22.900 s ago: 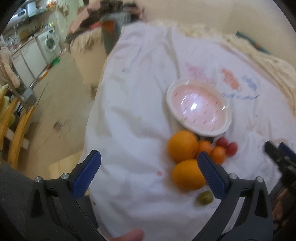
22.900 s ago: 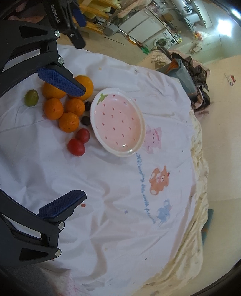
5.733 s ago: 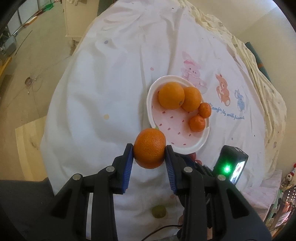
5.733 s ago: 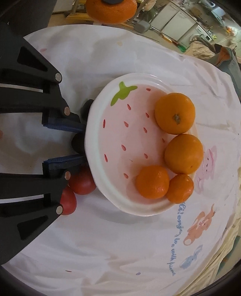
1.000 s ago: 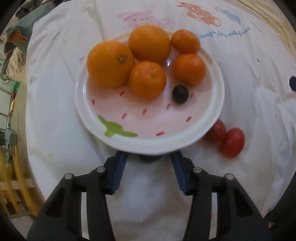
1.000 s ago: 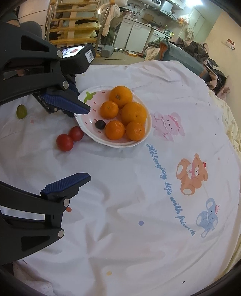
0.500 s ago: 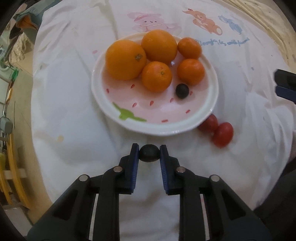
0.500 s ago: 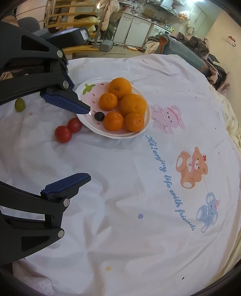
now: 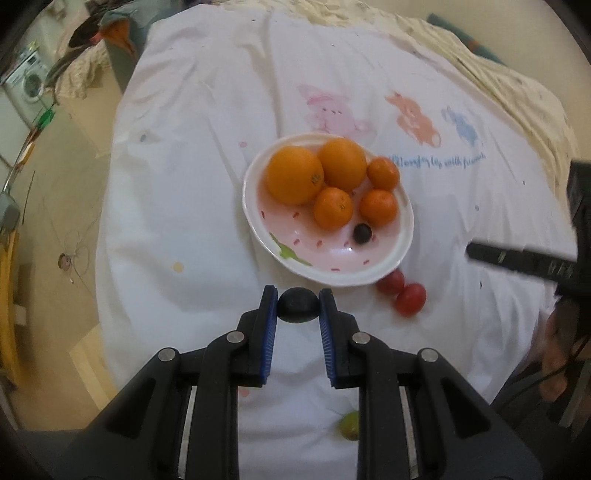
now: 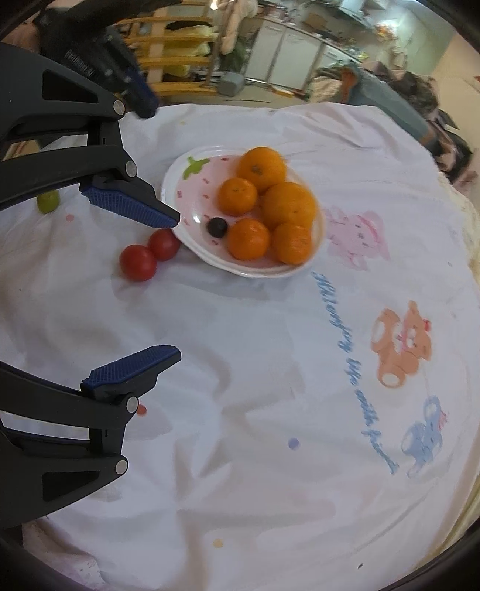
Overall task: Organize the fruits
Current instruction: 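Grasp a red cherry tomato with the right tool while the left tool holds the grape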
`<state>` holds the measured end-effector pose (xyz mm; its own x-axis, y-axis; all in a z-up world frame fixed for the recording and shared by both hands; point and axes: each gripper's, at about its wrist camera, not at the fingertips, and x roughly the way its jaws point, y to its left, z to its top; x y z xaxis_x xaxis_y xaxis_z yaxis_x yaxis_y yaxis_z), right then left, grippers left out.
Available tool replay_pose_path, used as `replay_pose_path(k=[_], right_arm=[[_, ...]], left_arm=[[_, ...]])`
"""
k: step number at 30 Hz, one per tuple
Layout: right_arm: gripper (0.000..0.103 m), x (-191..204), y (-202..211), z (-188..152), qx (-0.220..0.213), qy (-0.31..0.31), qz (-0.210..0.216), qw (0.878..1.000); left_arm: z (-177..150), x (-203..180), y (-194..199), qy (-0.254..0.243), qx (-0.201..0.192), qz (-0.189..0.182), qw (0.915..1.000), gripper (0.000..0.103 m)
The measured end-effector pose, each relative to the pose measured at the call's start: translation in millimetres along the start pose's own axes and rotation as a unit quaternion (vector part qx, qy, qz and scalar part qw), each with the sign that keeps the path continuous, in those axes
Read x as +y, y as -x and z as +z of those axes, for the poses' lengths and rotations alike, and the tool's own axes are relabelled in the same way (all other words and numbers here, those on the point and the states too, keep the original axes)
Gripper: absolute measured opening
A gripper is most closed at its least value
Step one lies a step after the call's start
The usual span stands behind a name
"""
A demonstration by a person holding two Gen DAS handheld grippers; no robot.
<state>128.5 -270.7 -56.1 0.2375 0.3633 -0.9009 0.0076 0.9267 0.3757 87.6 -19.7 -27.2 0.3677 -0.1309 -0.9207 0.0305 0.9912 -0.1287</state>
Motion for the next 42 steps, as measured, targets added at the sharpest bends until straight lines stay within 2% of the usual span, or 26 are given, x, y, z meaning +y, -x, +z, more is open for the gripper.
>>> replay_pose_path(k=[4,9,12,16,22,26,28,35,42], right_arm=[[0.069,9,-19,-5,0.026,0.018,-0.003,0.999],[0.069,18,-40,-7,0.053,0.039,-0.009,0.998],[0.069,30,-59,-12,0.088,0.070,-0.014,0.994],[0.069,48,-80,-22,0.113,0.126,-0.047,0.984],[0.068,65,-93,-34,0.120,0.188,-0.078,0.972],[0.053,71,-93,-41,0.119,0.211,-0.091,0.966],[0.040,70,-91,-42,0.118,0.209,-0.086,0.967],[0.040,47,-73,-42,0.118,0.184,-0.056,0.974],[0.040,28,-36,-30,0.075,0.147,-0.029,0.986]], left_arm=[[5,4,-9,0.006,-0.005,0.019,0.9998,0.019],[7,12,-11,0.019,-0.002,0.014,0.9997,0.019],[9,11,-9,0.015,-0.007,0.013,0.9998,0.019],[9,11,-7,0.014,-0.009,0.008,0.9998,0.019],[6,13,-8,0.015,-0.001,0.010,0.9998,0.019],[6,15,-11,0.016,0.001,0.016,0.9997,0.019],[6,15,-14,0.015,0.001,0.022,0.9996,0.019],[5,16,-21,0.016,0.004,0.034,0.9993,0.019],[5,21,-24,0.020,-0.004,0.049,0.9986,0.019]])
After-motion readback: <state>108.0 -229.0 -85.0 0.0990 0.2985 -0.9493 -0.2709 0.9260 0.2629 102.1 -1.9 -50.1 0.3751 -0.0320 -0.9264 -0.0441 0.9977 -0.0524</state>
